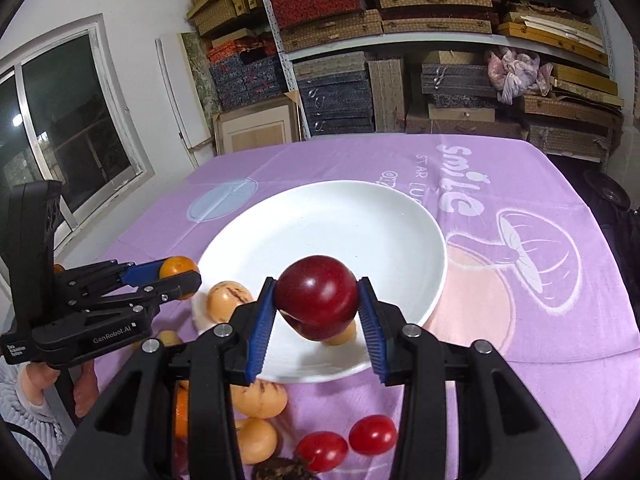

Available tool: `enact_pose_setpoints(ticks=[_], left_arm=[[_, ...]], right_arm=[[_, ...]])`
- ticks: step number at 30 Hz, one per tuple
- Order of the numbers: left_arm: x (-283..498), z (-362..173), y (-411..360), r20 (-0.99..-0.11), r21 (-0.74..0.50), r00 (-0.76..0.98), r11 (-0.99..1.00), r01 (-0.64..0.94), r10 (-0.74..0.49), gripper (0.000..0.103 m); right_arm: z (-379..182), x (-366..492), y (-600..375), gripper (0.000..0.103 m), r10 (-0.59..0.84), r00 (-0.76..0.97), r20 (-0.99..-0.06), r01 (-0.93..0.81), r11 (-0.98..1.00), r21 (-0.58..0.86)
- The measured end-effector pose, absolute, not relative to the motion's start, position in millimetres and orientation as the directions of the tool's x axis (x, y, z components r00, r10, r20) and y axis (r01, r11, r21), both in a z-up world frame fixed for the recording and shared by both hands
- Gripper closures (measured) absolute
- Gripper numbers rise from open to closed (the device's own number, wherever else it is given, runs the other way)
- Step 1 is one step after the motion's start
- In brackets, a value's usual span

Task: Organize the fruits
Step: 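Lift both fruits onto the white plate and open both tools to release them, then move both open tools back toward the dark fruits in the cluster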

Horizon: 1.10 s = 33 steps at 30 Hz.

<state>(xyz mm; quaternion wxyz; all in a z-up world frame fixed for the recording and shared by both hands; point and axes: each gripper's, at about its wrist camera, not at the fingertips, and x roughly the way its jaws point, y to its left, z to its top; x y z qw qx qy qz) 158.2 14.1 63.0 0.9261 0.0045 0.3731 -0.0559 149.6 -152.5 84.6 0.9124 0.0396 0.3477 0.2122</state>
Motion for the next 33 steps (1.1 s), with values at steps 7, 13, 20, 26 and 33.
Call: enact_pose_setpoints(ticks=[7, 13, 20, 26, 33], left_arm=[[191.3, 53.0, 16.6, -0.713, -0.037, 0.695, 0.995, 0.091, -0.090, 0.065], [190.8, 59.1, 26.9, -0.694, -0.075, 0.712, 0.994, 0.078, -0.108, 0.054], [174.7, 72.3, 29.2, -0.675, -0.073, 0.731, 0.995, 0.071, -0.101, 0.053], [120.2, 89.6, 28.4, -0.641, 0.044, 0.767, 0.997, 0.067, -0.023, 0.029], [39.4, 71.5, 41.0, -0.628, 0.010, 0.778, 0.999, 0.033, -0.020, 0.006]], right_arm=[[53.0, 192.2, -148.8, 0.063, 0.372, 0.640, -0.673, -0.335, 0.923, 0.191], [39.4, 200.8, -147.8, 0.062, 0.367, 0.625, -0.689, -0.341, 0.922, 0.182], [65.8, 180.6, -158.5, 0.061, 0.390, 0.674, -0.627, -0.348, 0.917, 0.196], [114.5, 121.4, -171.1, 0.024, 0.418, 0.748, -0.516, -0.368, 0.908, 0.201], [100.4, 35.6, -171.9, 0.007, 0.417, 0.756, -0.504, -0.393, 0.906, 0.159]])
